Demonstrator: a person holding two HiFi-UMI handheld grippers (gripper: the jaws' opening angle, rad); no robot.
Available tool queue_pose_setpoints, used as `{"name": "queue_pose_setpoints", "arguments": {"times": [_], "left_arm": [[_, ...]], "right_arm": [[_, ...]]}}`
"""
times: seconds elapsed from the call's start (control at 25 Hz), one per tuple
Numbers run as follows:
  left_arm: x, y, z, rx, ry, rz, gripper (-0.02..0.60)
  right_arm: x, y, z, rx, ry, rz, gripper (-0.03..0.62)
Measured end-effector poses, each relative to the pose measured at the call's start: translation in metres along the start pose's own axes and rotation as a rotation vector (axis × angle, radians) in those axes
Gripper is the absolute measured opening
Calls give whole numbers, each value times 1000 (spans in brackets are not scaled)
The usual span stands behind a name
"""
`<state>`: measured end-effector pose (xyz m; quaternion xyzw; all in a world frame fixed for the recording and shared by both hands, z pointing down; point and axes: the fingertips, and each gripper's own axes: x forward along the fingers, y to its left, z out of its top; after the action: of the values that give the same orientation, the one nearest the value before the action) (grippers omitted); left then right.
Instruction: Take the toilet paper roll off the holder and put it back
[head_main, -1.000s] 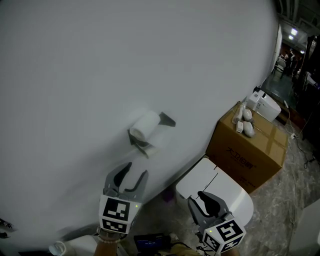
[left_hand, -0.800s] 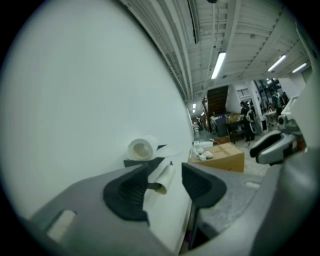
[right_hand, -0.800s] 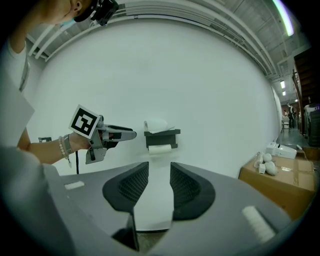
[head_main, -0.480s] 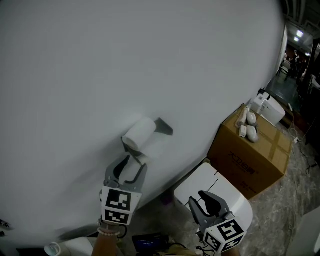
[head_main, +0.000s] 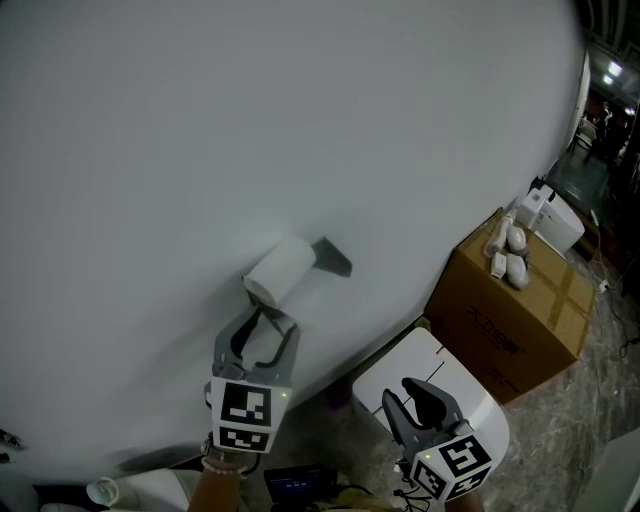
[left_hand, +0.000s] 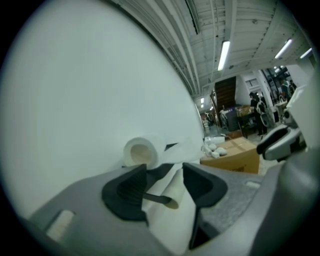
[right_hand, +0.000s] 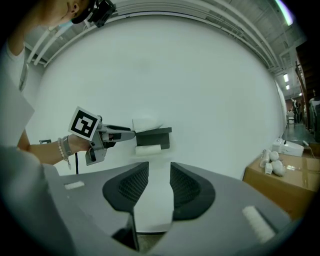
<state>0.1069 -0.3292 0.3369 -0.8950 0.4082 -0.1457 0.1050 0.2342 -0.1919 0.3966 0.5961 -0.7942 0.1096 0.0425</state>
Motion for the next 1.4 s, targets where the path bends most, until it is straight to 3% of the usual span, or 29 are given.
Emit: {"name": "queue_pose_setpoints", "arguments": {"times": [0.32,0.56,0.88,0.96,1.08,1.4], "left_arm": [[4,-2,9,22,9,30,216],[13,5,18,-15,1,42,216],[30,3,17,-26,19,12,211],[32,4,18,-30,13,8,180],[32,8,21,-35,-12,17,72],[18,11,23,-55,-54,-13,57]], "right_arm": [[8,1,2,5,-3,49,121],[10,-5,4,14,0,53,121],[12,-10,4,15,-6,61,121],[13,-11,3,13,-6,65,121],[14,-11,3,11,-2,68,121],[18,0,5,1,-5,83,121]]}}
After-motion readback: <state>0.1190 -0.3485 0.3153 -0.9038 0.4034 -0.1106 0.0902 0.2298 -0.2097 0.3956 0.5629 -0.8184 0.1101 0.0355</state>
